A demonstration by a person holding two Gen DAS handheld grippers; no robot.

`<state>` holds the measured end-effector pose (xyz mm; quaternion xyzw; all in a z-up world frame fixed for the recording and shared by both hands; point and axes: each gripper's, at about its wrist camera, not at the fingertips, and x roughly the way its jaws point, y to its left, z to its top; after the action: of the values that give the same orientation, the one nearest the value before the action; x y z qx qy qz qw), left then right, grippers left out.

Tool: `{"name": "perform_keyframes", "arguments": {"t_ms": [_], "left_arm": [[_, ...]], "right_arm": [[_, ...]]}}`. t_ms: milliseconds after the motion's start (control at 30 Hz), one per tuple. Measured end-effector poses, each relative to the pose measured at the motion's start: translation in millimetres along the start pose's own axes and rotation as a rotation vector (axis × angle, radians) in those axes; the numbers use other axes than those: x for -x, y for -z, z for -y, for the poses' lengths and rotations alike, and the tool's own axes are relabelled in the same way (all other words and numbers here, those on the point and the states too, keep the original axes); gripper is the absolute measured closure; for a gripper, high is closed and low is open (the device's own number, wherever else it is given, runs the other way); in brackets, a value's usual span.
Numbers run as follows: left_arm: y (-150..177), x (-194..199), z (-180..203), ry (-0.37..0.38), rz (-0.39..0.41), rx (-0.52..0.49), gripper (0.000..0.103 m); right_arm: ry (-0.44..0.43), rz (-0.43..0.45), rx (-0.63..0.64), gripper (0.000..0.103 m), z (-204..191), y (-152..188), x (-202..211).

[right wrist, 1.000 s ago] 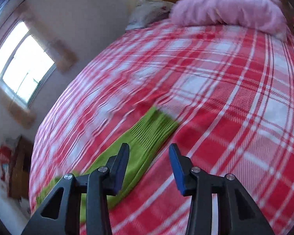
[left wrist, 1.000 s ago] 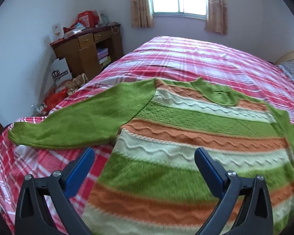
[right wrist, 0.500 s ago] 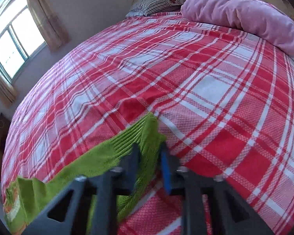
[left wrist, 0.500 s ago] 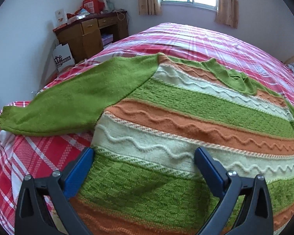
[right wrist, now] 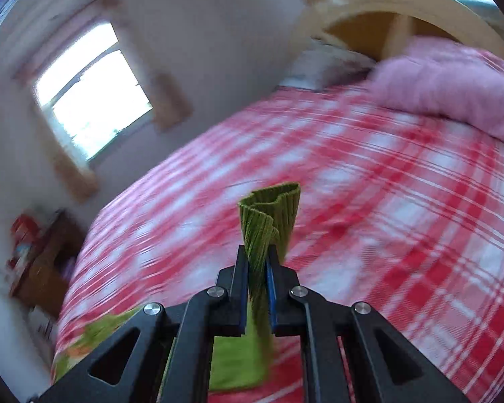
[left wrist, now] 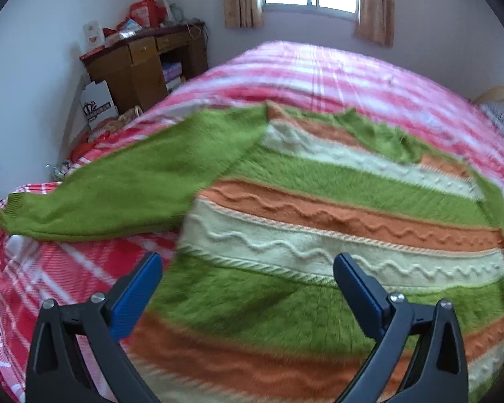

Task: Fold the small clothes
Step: 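Reach the right tool to the sweater's sleeve cuff and grasp it, then fold the held sleeve across the sweater body with the right tool, release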

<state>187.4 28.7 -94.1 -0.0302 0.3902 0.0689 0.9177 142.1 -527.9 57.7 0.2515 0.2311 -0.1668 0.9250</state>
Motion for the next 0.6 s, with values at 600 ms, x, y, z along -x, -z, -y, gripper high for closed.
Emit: {"name": "perform_keyframes", "arguments": {"t_ms": [600], "left_arm": [[9.3,44.8,-131.5,-0.072,0.140,0.175,0.000]], "right_arm": [[-0.519,-0.408,0.265,0.094,-354.3,220.0,-123.7]]}}
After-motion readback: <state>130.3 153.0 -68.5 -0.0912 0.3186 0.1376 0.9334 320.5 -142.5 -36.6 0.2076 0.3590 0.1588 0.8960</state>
